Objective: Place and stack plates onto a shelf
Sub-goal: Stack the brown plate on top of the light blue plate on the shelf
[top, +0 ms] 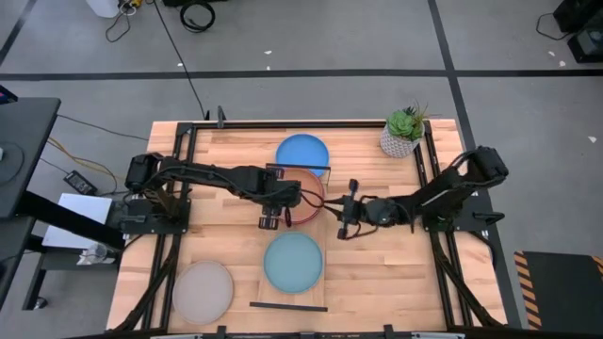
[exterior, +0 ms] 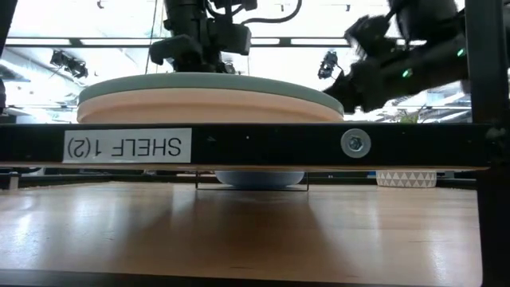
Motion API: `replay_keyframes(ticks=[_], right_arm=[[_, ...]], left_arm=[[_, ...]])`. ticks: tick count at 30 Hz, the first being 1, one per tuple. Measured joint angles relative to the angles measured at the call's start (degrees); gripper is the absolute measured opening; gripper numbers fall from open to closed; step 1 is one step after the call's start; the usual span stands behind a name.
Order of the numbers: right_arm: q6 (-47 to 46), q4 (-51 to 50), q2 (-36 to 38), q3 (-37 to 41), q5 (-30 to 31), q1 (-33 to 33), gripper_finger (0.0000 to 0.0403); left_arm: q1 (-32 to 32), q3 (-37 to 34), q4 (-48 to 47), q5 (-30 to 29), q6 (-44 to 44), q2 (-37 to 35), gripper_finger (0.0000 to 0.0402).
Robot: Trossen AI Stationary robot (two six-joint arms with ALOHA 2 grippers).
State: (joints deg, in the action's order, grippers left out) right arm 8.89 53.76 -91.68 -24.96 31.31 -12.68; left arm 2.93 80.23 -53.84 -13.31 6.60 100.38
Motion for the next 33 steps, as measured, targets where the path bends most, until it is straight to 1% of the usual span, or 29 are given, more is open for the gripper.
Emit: replay_keyframes(ticks=[4, 8, 12, 14, 17, 22, 24, 28, 33], right_arm=[[-1.45, -0.28, -5.2, -1.43, -2.59, 2.35, 0.004], [-1.52, 0.09, -7.54, -2.12, -1.05, 2.57, 0.0032], [-3.25, -1.02, -7.5, -2.13, -0.9, 2.4, 0.0027], [-4.19, -1.43, -7.5, -2.15, -0.9, 2.26, 0.0026], [-5.29, -1.78, -7.45, -2.17, -0.9, 2.22, 0.0026], [-5.91, -2.36, -7.45, -2.1, -0.89, 2.22, 0.0026], [-5.88, -2.81, -7.53, -2.04, -0.92, 2.22, 0.0026], [-5.82, -2.19, -7.56, -2.0, -0.93, 2.22, 0.0026], [-5.06, -1.38, -7.54, -2.04, -0.94, 2.22, 0.0026]], left_arm=[[-1.03, 0.0, -0.48, 0.02, 0.42, 0.0, 0.0143], [-1.78, 0.0, -1.68, -0.06, 0.49, 0.0, 0.0143], [-2.18, 0.0, -5.25, -0.12, 0.16, 0.0, 0.0143], [-2.42, 0.0, -7.47, -1.19, -0.02, -0.15, 0.0143], [-2.76, 0.03, -9.57, -2.98, -0.83, -1.32, 0.0143], [-2.75, 0.07, -12.76, -3.31, -1.0, -4.35, 0.0143], [-2.73, 0.04, -12.59, -3.36, -1.0, -5.54, 0.0143], [-2.73, 0.01, -12.5, -3.51, 0.2, -5.76, 0.0142], [-2.71, -0.04, -11.47, -7.43, 0.73, -5.03, 0.0142]])
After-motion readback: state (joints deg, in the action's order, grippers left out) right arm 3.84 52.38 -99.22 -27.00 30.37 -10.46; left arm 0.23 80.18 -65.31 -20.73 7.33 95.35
